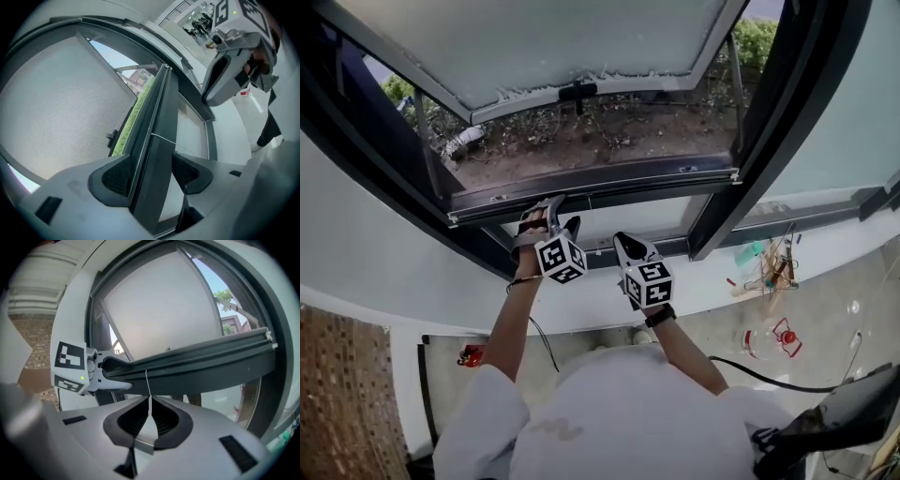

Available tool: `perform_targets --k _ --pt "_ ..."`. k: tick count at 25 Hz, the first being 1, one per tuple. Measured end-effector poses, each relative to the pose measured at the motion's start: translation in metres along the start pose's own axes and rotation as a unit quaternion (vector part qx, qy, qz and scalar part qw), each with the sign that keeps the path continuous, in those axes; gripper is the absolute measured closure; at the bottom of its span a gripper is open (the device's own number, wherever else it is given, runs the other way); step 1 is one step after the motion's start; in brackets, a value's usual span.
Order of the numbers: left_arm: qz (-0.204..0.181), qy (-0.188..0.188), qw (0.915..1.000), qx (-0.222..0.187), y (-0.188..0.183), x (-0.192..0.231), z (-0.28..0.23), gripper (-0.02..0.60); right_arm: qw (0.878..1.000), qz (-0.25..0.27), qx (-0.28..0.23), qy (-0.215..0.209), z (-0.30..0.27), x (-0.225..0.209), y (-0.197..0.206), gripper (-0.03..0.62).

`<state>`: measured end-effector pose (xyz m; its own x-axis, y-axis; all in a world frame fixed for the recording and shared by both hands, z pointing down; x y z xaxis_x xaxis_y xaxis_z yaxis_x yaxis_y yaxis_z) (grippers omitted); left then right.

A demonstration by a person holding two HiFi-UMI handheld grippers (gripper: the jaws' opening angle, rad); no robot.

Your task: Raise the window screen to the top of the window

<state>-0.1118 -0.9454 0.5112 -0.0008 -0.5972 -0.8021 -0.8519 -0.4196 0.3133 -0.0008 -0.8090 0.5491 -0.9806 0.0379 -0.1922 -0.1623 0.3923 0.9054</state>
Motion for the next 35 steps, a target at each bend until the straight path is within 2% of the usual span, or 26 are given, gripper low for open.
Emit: perform_targets --k 5,16,20,23,25,29,31,33,35 --pt "-0.021 -0.019 0.9996 0.006 0.000 -0.004 0.001 0.328 0.998 0.015 0.056 -0.007 -0.040 0.000 0.020 0.591" --pt "-0.059 -0.013 0.9976 0.034 0.002 -0.007 -0.016 0.330 0.994 0.028 0.104 0.024 -0.114 -0.007 0.042 0.580" --pt "-0.081 -0.035 0.9954 0.037 0.002 -0.012 -0.017 0.331 0.993 0.042 0.105 0.039 -0.133 -0.013 0.040 0.548" --pt "-0.120 -0.051 0.9898 0.057 0.002 -0.016 -0.019 0.333 0.995 0.040 0.091 0.031 -0.142 -0.013 0.037 0.549" --pt "-0.128 -0.064 0.9878 0.061 0.003 -0.018 -0.019 0.333 0.995 0.040 0.083 0.024 -0.146 -0.010 0.038 0.551" --pt "-0.110 -0.064 0.9906 0.050 0.005 -0.018 -0.018 0.333 0.997 0.041 0.055 0.015 -0.143 -0.009 0.056 0.591" --pt "-0.067 -0.066 0.9950 0.035 0.003 -0.010 -0.016 0.392 0.998 0.045 0.054 -0.002 -0.140 -0.009 0.069 0.591" --pt "-0.025 -0.067 0.9970 0.029 0.001 -0.005 -0.015 0.432 0.994 0.053 0.095 -0.003 -0.140 -0.011 0.094 0.591" --pt "-0.026 -0.074 0.9963 0.037 0.000 -0.006 -0.014 0.437 0.987 0.055 0.148 0.005 -0.137 -0.016 0.131 0.592"
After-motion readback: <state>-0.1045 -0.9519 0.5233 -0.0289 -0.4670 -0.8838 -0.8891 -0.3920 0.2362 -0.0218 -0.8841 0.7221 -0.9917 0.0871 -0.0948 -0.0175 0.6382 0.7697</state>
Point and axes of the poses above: the fingertips, and each gripper's own axes: z backward along the fingers, x to its left, y out of its underside, the point moved 9 cm from there along z, backward along the fingers, and after that the axes turned 8 degrees about x, right-handed, at the moved point
